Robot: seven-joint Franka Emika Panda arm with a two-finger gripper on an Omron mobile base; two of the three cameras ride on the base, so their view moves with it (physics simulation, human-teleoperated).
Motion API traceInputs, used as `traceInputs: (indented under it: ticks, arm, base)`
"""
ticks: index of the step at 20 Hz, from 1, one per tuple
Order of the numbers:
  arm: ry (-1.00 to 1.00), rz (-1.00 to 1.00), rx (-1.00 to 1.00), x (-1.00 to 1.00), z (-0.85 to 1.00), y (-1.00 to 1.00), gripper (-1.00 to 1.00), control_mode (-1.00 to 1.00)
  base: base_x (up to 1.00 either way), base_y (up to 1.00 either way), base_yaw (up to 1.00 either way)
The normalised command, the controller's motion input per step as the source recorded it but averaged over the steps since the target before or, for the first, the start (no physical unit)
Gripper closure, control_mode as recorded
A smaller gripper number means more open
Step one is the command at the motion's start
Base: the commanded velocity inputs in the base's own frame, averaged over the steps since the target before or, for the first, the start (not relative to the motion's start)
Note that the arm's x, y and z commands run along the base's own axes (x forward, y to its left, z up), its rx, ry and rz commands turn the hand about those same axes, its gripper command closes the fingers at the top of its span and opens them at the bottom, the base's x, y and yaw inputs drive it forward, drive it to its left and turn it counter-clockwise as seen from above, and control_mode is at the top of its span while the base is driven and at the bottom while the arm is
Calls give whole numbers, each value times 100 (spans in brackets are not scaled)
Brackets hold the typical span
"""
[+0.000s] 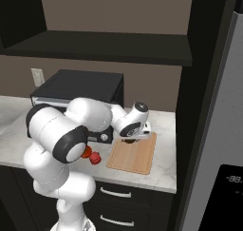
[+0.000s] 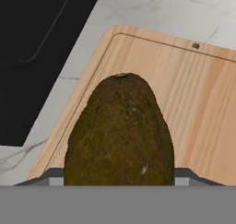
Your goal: Place the avocado, onion, tomato, and bell pepper on the cutting board.
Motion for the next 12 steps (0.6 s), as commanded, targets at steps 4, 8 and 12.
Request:
traceInputs:
  ticks: [4, 8, 12]
  arm:
    - [0, 5, 0, 1, -18, 11, -100, -100]
    - [0, 6, 0, 3, -3, 9, -100, -100]
    - [0, 4, 0, 0, 0, 2, -100, -100]
  base:
    - [0, 0, 0]
    - [0, 0, 0]
    - [0, 0, 0]
